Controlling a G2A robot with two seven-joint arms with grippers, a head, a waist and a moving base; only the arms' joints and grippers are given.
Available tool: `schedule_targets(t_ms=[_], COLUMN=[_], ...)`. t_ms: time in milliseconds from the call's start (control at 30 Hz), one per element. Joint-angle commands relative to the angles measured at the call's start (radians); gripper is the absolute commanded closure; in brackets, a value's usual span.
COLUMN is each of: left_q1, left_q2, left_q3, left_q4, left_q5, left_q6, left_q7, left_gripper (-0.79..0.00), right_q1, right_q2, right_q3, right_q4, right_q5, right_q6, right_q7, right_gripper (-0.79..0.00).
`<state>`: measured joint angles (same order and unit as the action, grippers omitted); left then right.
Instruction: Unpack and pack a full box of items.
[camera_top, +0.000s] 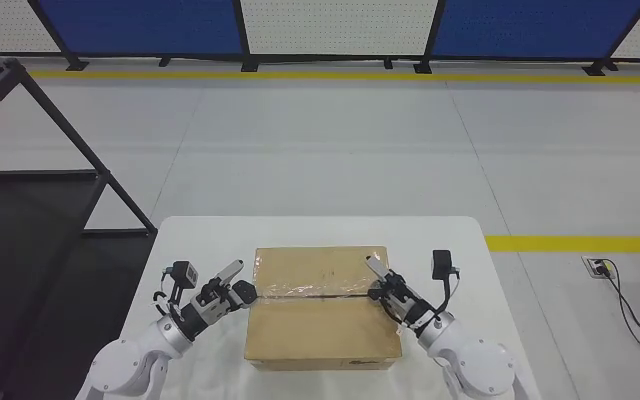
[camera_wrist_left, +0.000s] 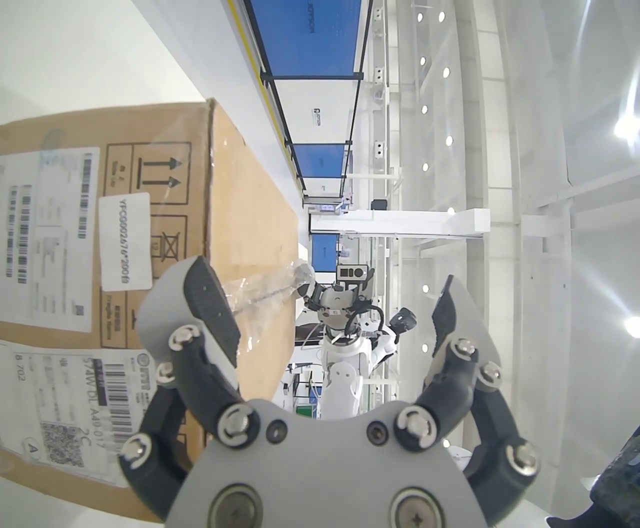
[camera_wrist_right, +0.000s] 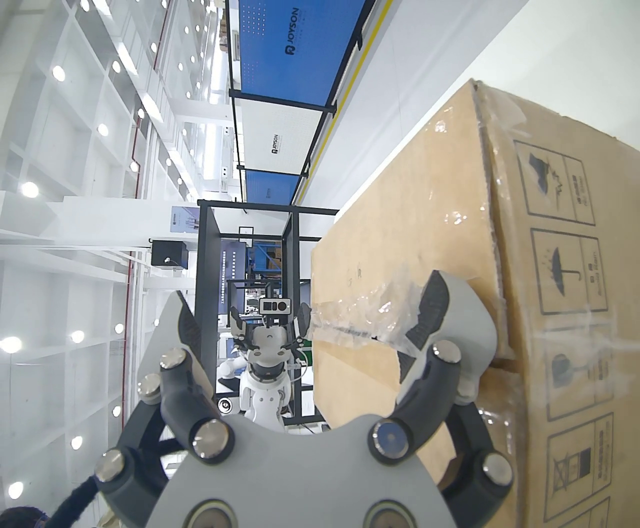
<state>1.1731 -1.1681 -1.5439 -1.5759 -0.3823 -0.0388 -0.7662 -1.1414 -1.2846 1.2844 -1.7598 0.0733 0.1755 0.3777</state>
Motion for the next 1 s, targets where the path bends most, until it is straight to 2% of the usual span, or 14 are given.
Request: schedule_targets(t_ms=[0,133,167,200,233,333,400,967], left_q1=[-0.001,-0.002,-0.002,-0.003,-0.003,-0.004,-0.006,-0.022], left_q2=[0.001,0.003,0.003,0.004,0.005,0.006,0.007,0.015], left_q3=[0.001,0.003,0.002,0.002,0.002,0.001,0.002,0.018], left_q4=[0.0,0.001,0.0,0.001,0.002,0.005,0.007,0.022], left_q5=[-0.002,-0.006,-0.007,-0.009,-0.011,-0.015,-0.017,-0.02], left_q6=[-0.002,-0.003,-0.003,-0.004,-0.004,-0.004,-0.004,-0.007], left_q7=[0.0,-0.002,-0.003,-0.003,-0.004,-0.007,-0.009,-0.012], left_gripper=[-0.785,-0.785,-0.785,-0.785,-0.785,-0.785,-0.785,-0.785], right_q1=[0.001,0.001,-0.001,-0.004,-0.007,-0.012,-0.013,-0.033], right_q2=[0.0,0.001,0.001,0.001,0.002,0.003,0.003,0.01], right_q3=[0.003,0.014,0.019,0.023,0.026,0.032,0.033,0.039], right_q4=[0.0,0.001,0.0,-0.002,-0.004,-0.01,-0.013,-0.067], right_q5=[0.002,0.011,0.013,0.019,0.021,0.02,0.017,-0.022], right_q6=[0.015,0.05,0.056,0.059,0.063,0.076,0.087,0.155], right_q7=[-0.001,-0.004,-0.008,-0.012,-0.012,-0.012,-0.012,0.004], right_gripper=[-0.785,-0.785,-0.711,-0.489,-0.345,-0.179,0.0,0.0])
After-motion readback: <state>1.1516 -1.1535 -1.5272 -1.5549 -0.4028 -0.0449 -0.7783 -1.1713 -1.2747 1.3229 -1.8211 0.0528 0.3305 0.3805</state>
